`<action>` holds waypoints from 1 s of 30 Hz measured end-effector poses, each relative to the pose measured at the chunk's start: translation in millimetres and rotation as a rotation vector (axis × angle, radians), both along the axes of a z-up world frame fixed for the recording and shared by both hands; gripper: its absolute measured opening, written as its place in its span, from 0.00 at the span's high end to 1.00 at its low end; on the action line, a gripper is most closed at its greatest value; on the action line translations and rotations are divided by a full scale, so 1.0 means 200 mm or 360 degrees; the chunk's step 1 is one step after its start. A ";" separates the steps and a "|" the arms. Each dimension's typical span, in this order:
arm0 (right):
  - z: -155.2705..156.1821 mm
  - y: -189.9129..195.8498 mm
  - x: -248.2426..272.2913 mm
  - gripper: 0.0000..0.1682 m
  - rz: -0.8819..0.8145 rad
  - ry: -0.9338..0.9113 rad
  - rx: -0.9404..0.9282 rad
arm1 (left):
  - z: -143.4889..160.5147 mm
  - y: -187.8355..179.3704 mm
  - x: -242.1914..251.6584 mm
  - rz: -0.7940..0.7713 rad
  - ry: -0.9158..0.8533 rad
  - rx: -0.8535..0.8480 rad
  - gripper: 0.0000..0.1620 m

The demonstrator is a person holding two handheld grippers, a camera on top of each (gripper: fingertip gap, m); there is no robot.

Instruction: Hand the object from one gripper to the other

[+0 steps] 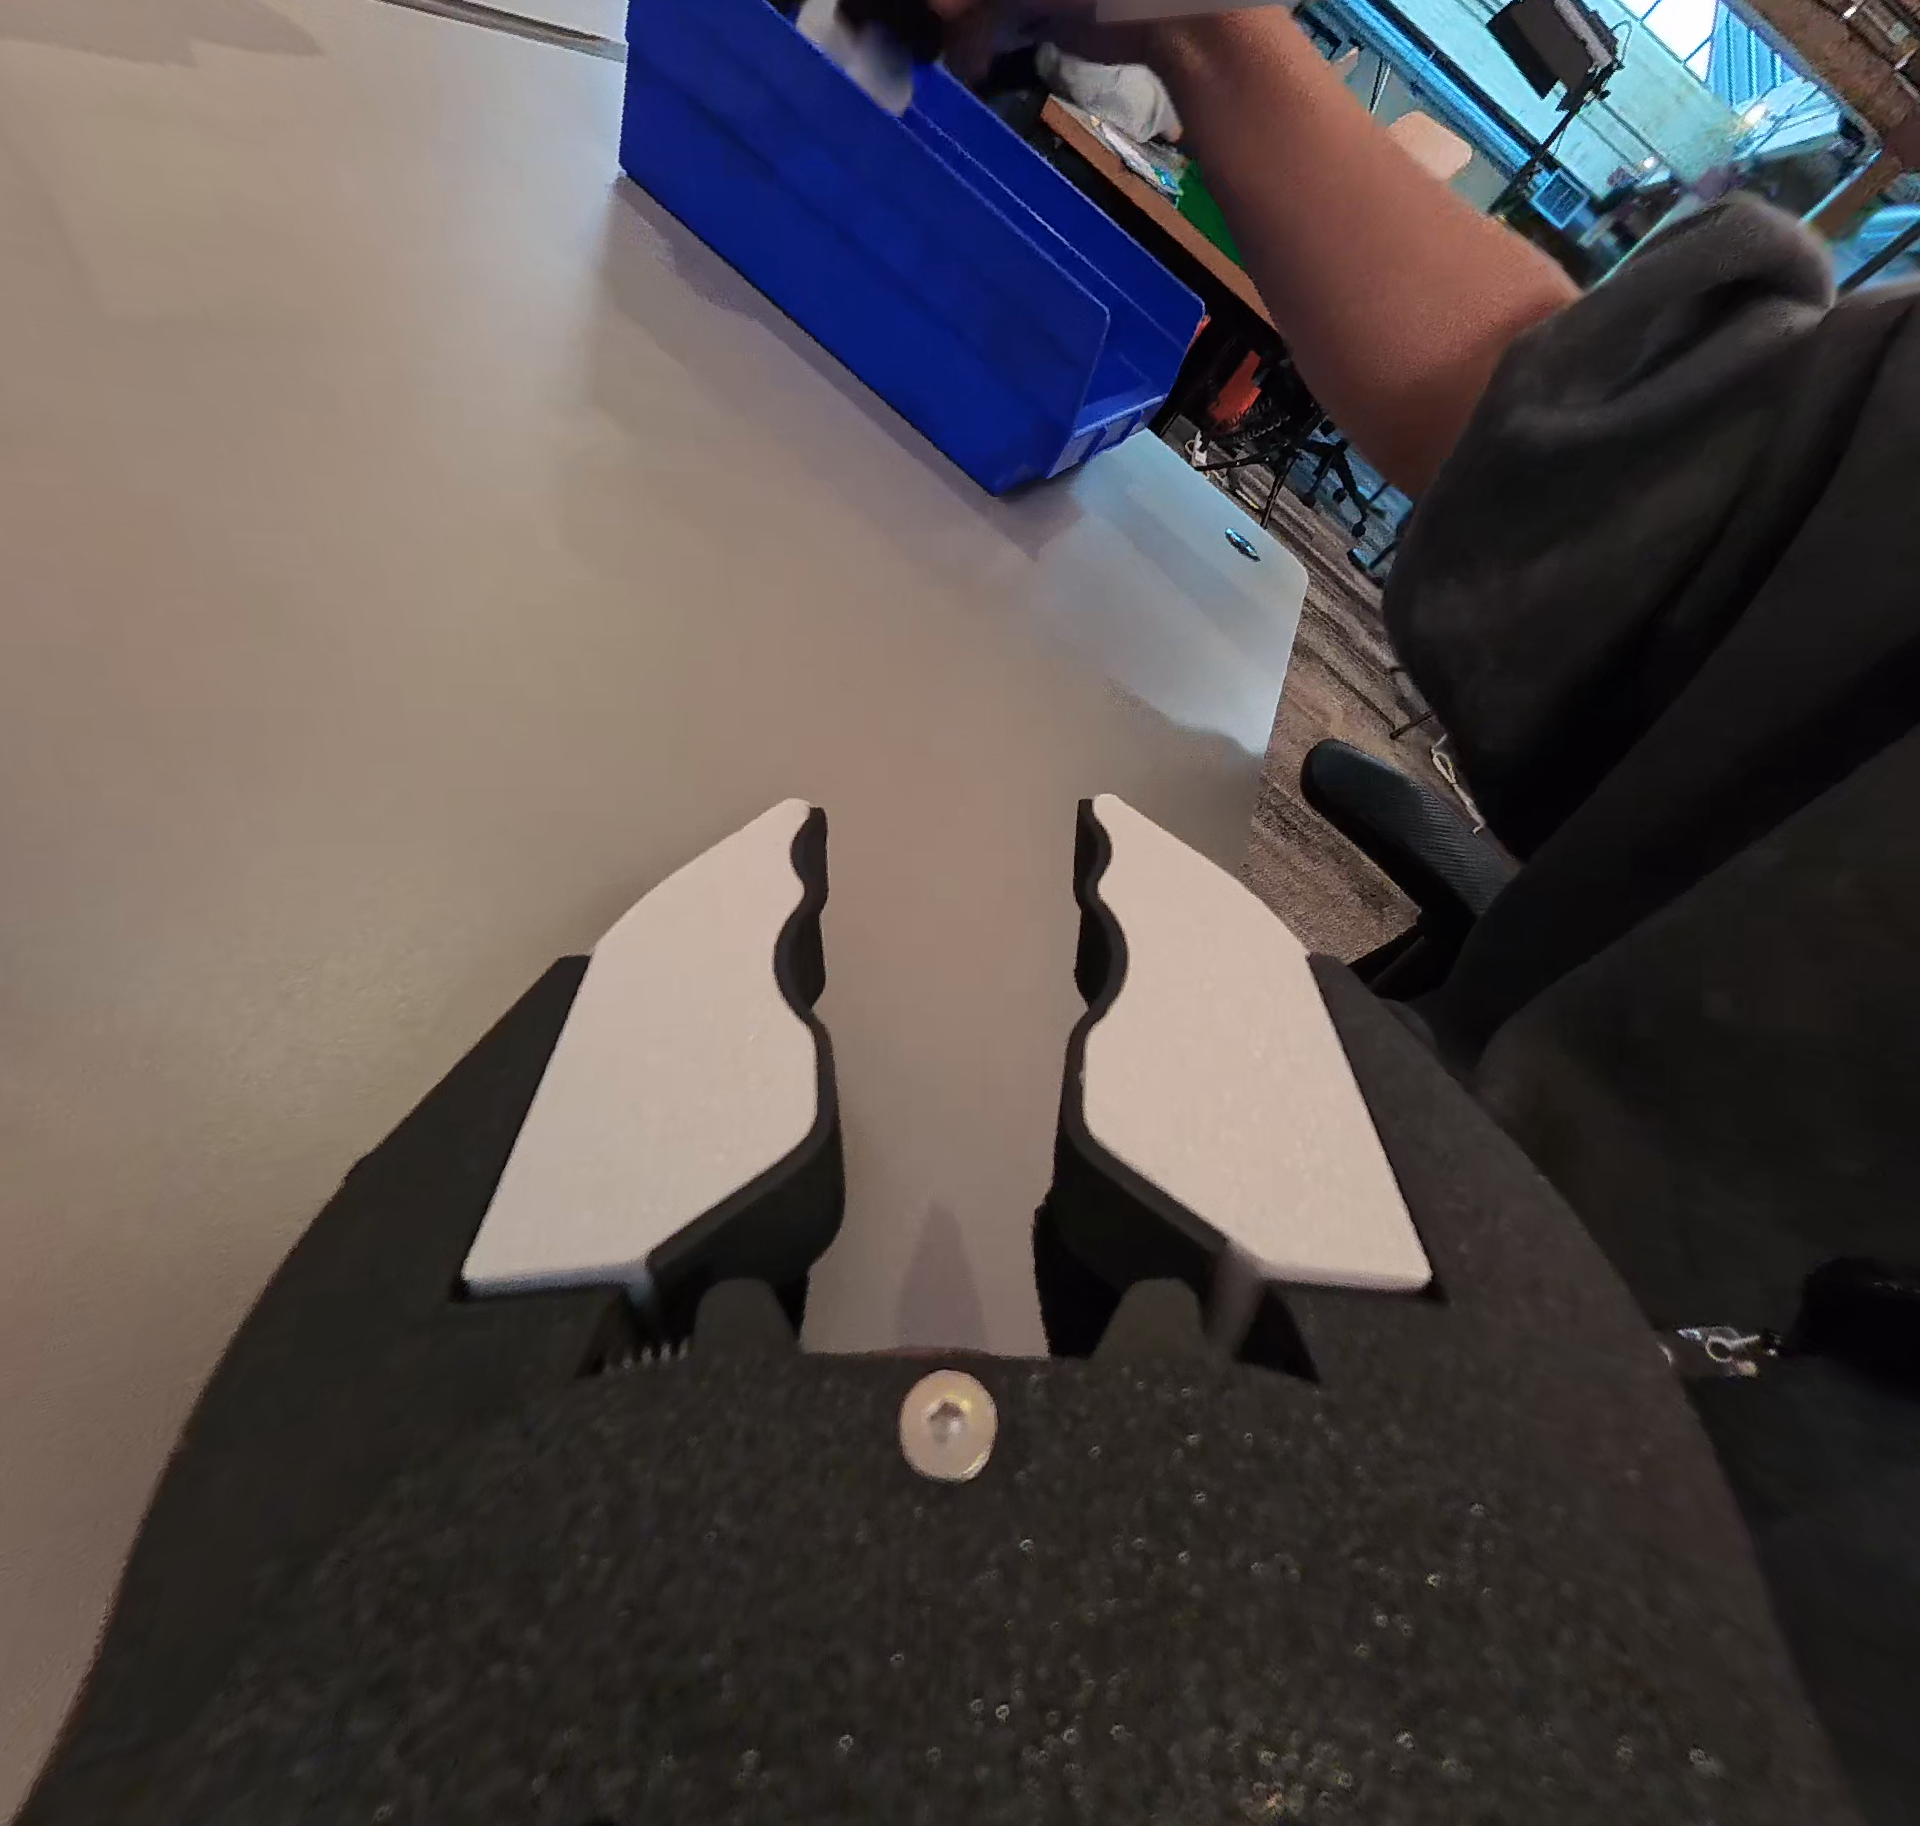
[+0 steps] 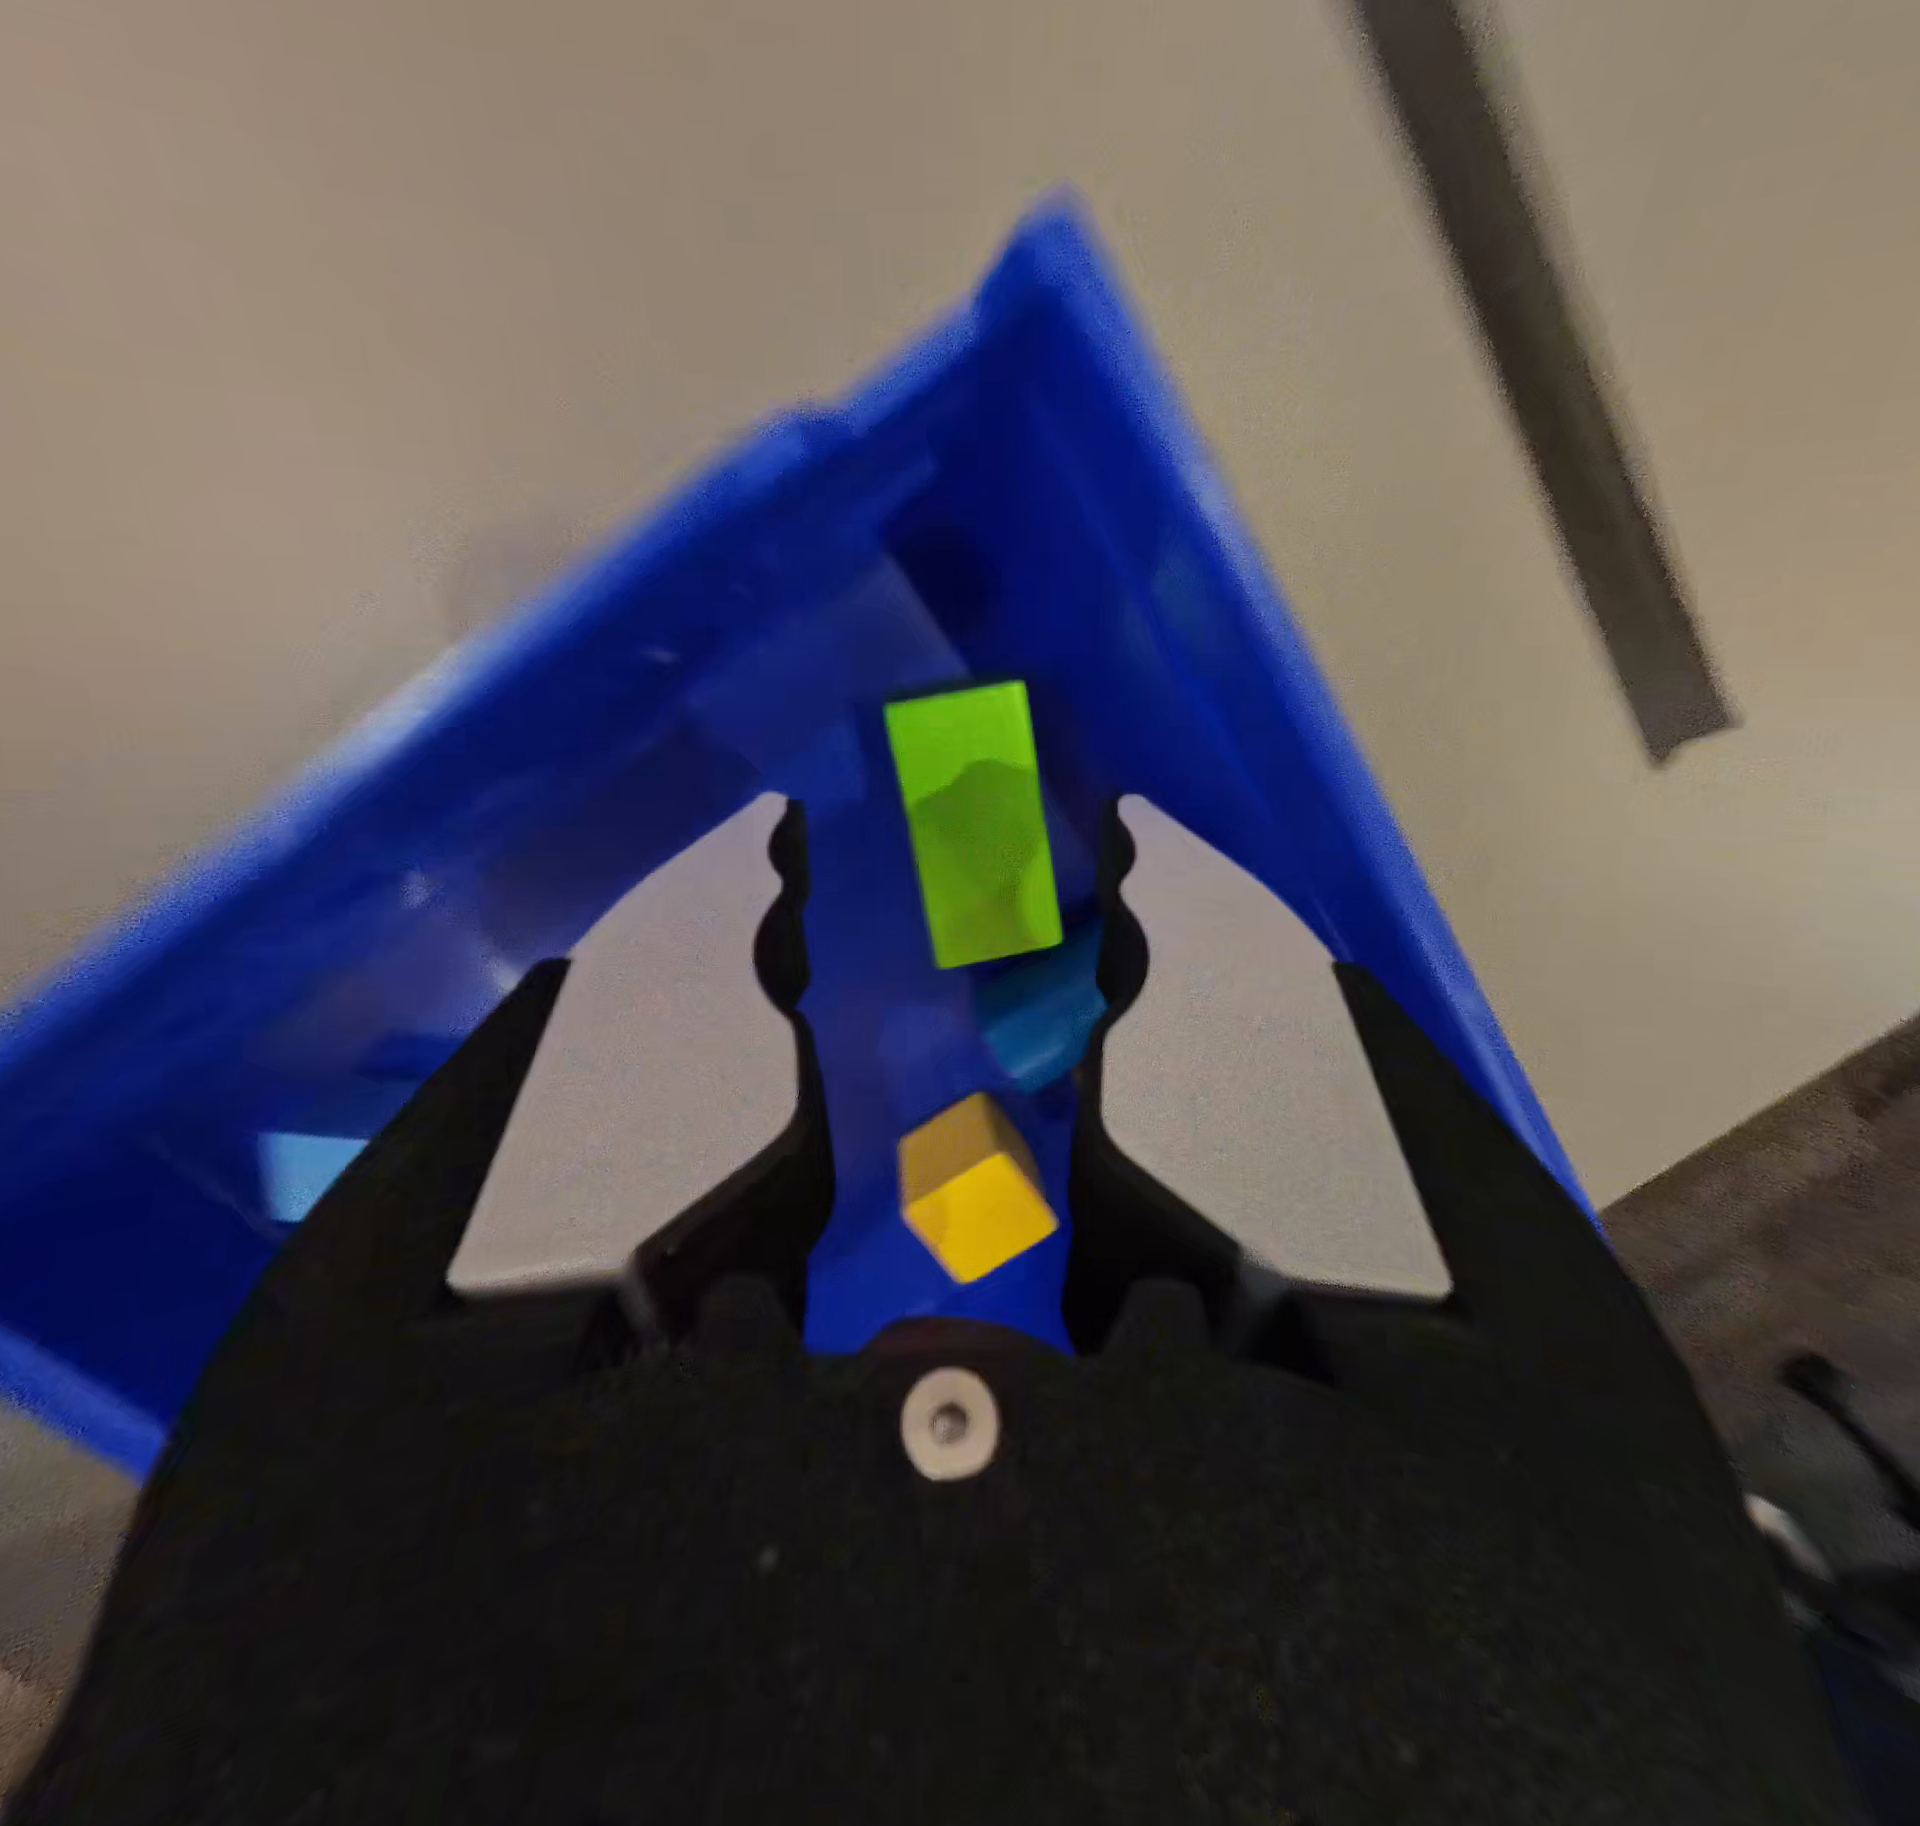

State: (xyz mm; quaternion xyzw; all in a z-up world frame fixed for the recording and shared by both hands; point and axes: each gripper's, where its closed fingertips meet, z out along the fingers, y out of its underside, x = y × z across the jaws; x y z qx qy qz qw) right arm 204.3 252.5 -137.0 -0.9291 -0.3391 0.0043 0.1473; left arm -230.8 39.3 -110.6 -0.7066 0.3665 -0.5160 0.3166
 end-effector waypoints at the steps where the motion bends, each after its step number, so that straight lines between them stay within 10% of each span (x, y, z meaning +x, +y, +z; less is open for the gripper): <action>1: 0.15 -0.01 -0.05 0.71 -0.0088 0.0118 0.0161 | 0.00 0.00 0.00 -0.0004 0.0002 0.0000 0.72; 7: 0.78 -0.48 -0.37 0.67 -0.0431 0.0853 0.1236 | 0.05 0.01 -0.01 0.0033 -0.0044 0.0075 0.72; 18: 0.22 -1.26 -0.67 0.66 -0.0926 0.0944 0.1483 | 0.21 0.29 -0.25 0.0354 0.0327 0.0257 0.69; 24: 0.23 -1.32 -0.69 0.65 -0.0868 0.1004 0.1537 | 0.26 0.64 -0.47 0.0119 0.1118 0.0779 0.64; 30: 0.24 -1.32 -0.70 0.65 -0.0838 0.1142 0.1551 | 0.30 0.96 -0.43 -0.0214 0.1133 0.1130 0.68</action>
